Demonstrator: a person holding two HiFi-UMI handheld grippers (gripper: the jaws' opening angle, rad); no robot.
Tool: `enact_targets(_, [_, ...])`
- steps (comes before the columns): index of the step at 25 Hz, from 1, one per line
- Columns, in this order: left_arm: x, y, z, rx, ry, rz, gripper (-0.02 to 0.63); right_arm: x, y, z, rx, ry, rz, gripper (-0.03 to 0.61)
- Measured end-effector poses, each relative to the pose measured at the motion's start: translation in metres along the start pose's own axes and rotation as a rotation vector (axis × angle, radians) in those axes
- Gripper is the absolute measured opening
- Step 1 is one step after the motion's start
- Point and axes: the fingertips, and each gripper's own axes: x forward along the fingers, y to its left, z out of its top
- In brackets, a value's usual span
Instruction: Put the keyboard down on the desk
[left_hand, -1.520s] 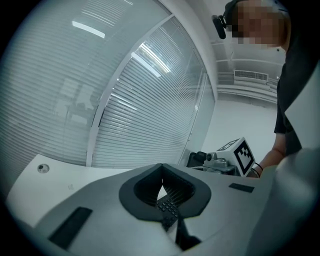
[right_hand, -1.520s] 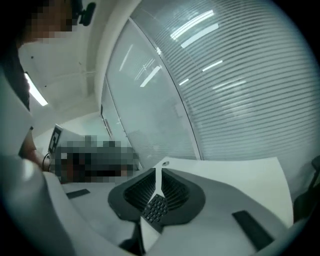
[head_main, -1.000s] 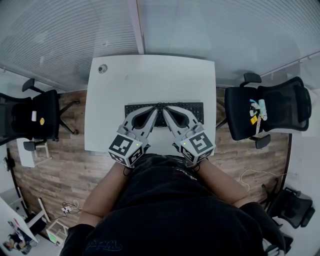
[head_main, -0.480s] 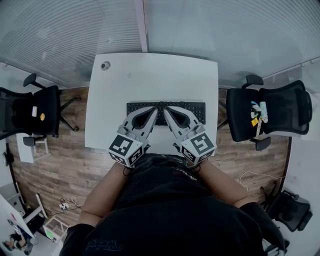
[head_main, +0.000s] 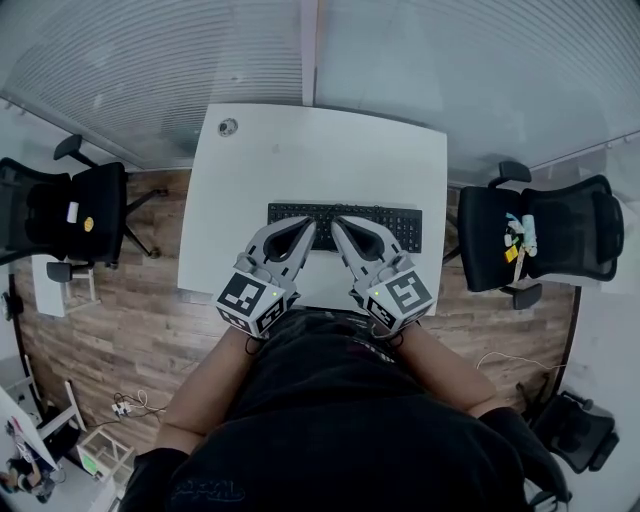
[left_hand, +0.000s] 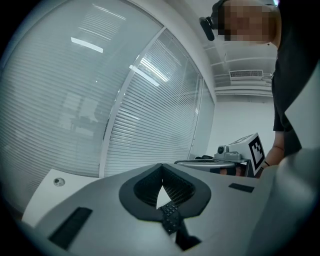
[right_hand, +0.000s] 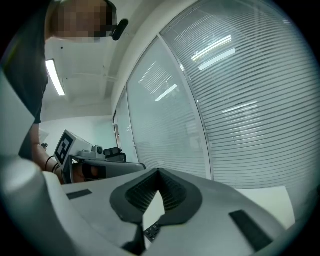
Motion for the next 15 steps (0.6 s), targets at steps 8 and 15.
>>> enact_targets(8, [-0.049, 0.017, -0.001, 0.001, 0.000, 0.005, 0.015, 0.023, 0.051, -0.003, 0.010, -0.017, 0.026, 0.021])
enact_targets(15, [-0.091, 0.012, 0.000, 0.030, -0.009, -0.035, 0.015, 0.024, 0.097, 0.000, -0.013, -0.042, 0.020, 0.021])
